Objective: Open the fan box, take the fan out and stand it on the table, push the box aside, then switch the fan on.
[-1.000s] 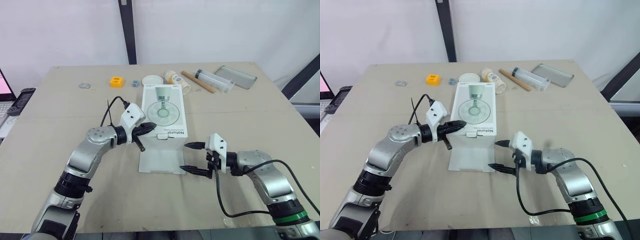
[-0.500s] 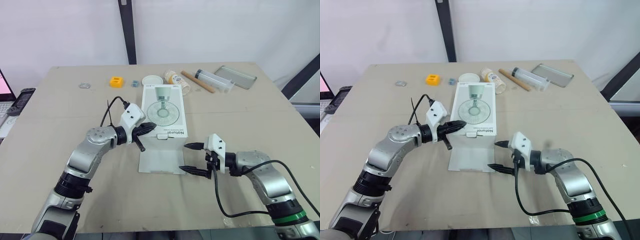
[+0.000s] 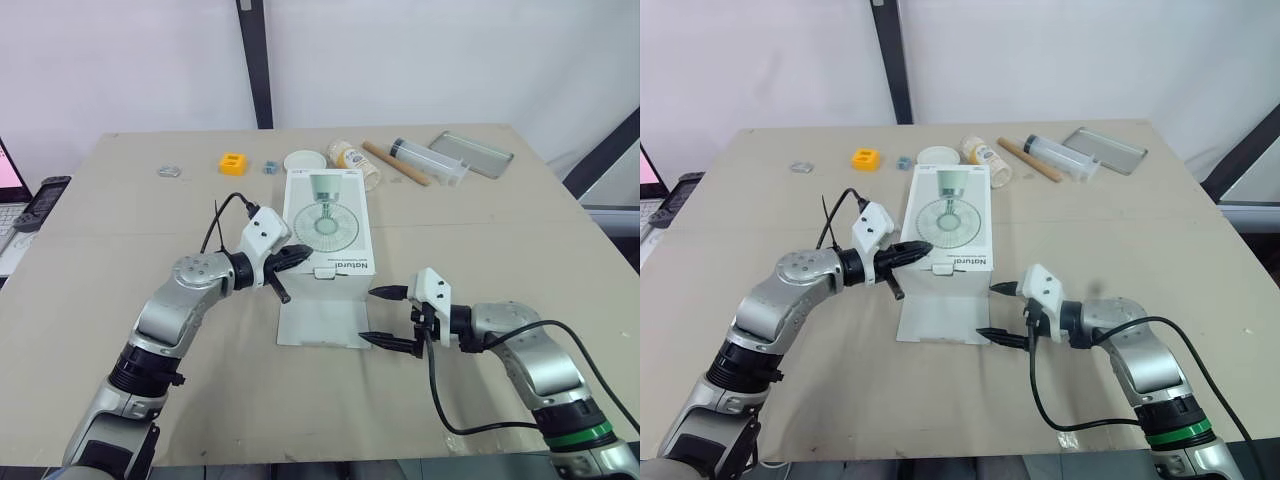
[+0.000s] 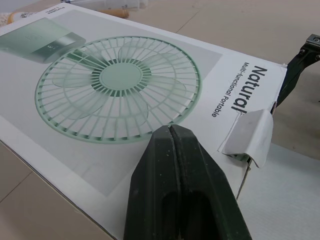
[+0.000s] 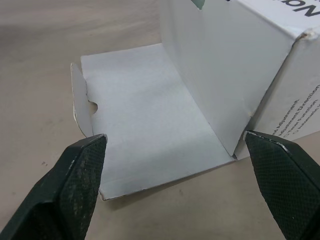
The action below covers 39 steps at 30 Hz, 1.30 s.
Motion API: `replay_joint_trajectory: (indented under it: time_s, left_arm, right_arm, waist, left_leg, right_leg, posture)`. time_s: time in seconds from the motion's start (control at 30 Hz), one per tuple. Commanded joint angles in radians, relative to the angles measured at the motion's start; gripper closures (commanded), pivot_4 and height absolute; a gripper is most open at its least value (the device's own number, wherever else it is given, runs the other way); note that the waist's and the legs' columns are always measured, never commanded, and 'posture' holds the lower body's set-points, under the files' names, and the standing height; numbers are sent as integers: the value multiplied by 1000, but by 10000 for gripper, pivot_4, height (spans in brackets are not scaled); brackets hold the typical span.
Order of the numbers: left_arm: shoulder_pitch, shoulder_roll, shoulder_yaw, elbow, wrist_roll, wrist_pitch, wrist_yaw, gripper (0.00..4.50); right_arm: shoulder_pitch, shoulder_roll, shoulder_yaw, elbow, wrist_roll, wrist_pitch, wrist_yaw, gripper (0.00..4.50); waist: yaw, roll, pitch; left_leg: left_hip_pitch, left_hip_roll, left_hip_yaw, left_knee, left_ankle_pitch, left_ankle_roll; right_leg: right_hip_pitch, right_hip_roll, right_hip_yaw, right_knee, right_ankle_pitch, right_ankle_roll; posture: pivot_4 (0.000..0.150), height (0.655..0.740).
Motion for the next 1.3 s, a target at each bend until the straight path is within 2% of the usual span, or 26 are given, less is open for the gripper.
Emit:
replay_joint_trajectory:
  time_s: [0.03, 0.7, 1.3]
  left_arm:
    - [16, 3, -15, 18, 15, 24, -1, 44518]
    - [12, -3, -18, 27, 17, 20, 0, 44518]
    - [13, -14, -26, 36, 22, 14, -1, 44518]
  right_arm:
    - [-10, -7, -32, -13, 8, -8, -13, 0]
    - [10, -2, -9, -88, 46, 34, 1, 0]
    - [19, -20, -47, -139, 122, 118, 14, 0]
  waist:
    - [0, 0, 0]
    - [0, 0, 0]
    - [1, 0, 0]
  left_leg:
    - [0, 0, 0, 0, 0, 0]
    - [0, 0, 0, 0, 0, 0]
    - [0, 0, 0, 0, 0, 0]
  right_leg:
    - [0, 0, 0, 0, 0, 0]
    - [0, 0, 0, 0, 0, 0]
    - [0, 0, 0, 0, 0, 0]
  posture:
    - [1500, 7400]
    - [1500, 7400]
    - [1500, 7400]
